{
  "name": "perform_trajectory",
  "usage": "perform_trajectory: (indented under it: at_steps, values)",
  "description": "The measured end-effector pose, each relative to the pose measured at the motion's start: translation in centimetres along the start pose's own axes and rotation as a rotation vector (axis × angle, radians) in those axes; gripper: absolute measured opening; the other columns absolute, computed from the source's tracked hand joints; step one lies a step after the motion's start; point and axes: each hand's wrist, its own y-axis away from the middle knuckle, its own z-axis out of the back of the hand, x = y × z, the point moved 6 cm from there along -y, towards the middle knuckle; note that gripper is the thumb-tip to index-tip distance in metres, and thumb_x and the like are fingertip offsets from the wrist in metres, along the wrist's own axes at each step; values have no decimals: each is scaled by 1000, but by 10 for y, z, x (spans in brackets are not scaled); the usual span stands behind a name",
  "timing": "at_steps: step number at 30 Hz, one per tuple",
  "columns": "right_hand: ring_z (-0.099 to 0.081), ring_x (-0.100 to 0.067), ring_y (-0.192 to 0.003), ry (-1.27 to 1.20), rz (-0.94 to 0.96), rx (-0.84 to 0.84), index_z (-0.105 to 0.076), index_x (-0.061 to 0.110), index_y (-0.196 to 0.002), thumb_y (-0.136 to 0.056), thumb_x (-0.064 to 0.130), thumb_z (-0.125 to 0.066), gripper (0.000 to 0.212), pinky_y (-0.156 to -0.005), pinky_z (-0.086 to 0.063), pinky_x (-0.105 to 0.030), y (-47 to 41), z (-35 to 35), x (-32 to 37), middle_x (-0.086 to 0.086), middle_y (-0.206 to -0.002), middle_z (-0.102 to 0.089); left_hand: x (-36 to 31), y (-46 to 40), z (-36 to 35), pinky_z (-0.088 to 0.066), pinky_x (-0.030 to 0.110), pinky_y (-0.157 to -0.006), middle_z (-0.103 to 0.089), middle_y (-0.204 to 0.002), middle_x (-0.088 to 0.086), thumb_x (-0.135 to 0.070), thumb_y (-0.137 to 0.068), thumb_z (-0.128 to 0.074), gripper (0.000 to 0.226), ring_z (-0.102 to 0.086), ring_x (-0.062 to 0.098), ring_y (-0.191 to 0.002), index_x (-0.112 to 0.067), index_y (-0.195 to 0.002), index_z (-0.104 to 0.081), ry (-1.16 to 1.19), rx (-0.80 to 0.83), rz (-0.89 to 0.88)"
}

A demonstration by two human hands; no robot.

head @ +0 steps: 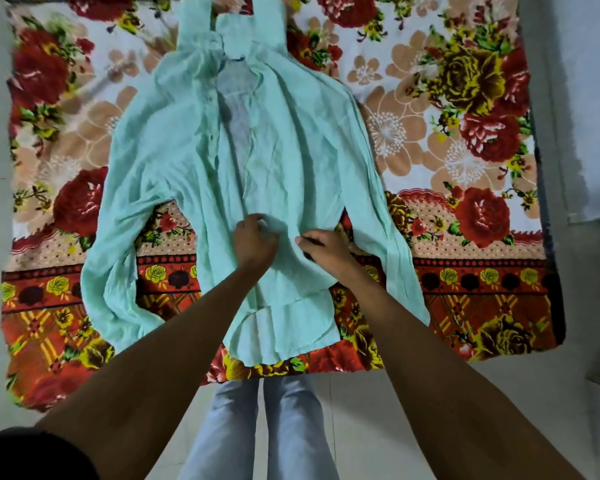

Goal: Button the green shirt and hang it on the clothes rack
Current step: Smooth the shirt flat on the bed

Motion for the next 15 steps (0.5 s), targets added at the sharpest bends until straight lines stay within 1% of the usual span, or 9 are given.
perform_trajectory:
  at_steps: [2, 4, 5, 7, 9, 10, 12, 13, 15]
  values:
    - [-54, -14, -61, 9, -31, -37, -64, 3, -78, -98, 34, -63, 37, -66, -41, -31, -5, 2, 2, -5, -62, -56, -14, -13, 9, -39, 43, -104, -55, -131, 23, -18, -86, -71, 60, -48, 40, -125, -6, -141, -50, -61, -27, -79]
    - [-65, -26, -73, -2, -46, -71, -66, -2, -89, -98, 39, -60, 42, -71, -47, -36, -10, 6, 5, -21, -78, -66, -32, -33, 17, -36, 47, -108, -48, -141, 23, -22, -86, -72, 74, -41, 41, -132, -5, -150, -39, -144, -28, -128]
    - [-68, -32, -83, -25, -62, -71, -67, -2, -93, -97, 44, -58, 46, -74, -50, -39, -13, 7, 5, -24, -87, -68, -38, -44, 19, -36, 47, -109, -46, -145, 21, -26, -86, -73, 80, -40, 41, -134, -6, -153, -34, -184, -22, -126]
    - [-69, -35, -91, -70, -104, -52, -69, 3, -96, -94, 53, -54, 52, -80, -52, -42, -16, 7, 5, -21, -94, -70, -43, -63, 23, -39, 49, -109, -45, -148, 17, -32, -85, -74, 84, -39, 38, -137, -9, -154, -32, -188, -1, -34]
    - [-68, -31, -87, 3, -77, -99, -67, 5, -95, -98, 48, -53, 45, -77, -49, -38, -18, 7, 10, -15, -88, -69, -40, -78, 29, -44, 46, -108, -57, -137, 11, -35, -82, -75, 69, -49, 34, -131, -17, -142, -46, -80, 12, 74]
    - [-66, -28, -87, 104, -21, -186, -66, 6, -98, -101, 40, -52, 36, -76, -48, -36, -20, 11, 16, -11, -89, -67, -37, -85, 30, -48, 43, -104, -65, -126, 7, -36, -80, -74, 55, -57, 31, -123, -21, -130, -54, -24, 21, 108]
    - [-61, -25, -104, 344, 145, -421, -64, 10, -112, -102, 28, -52, 23, -84, -50, -37, -22, 20, 37, -7, -108, -65, -38, -93, 35, -56, 36, -89, -72, -100, 2, -33, -80, -69, 20, -68, 27, -102, -24, -97, -63, 33, 34, 110]
    - [-57, -26, -113, 461, 232, -500, -62, 10, -119, -102, 26, -52, 25, -88, -49, -38, -23, 21, 50, -8, -118, -62, -39, -96, 35, -55, 34, -81, -69, -90, 0, -31, -81, -67, 12, -68, 26, -92, -22, -86, -62, 62, 48, 91]
    - [-52, -30, -125, 618, 420, -538, -59, 7, -128, -100, 21, -53, 32, -97, -48, -41, -37, 15, 78, -12, -131, -58, -45, -102, 33, -49, 30, -69, -63, -87, 0, -30, -84, -68, 18, -62, 22, -83, -14, -90, -62, 181, 91, 54]
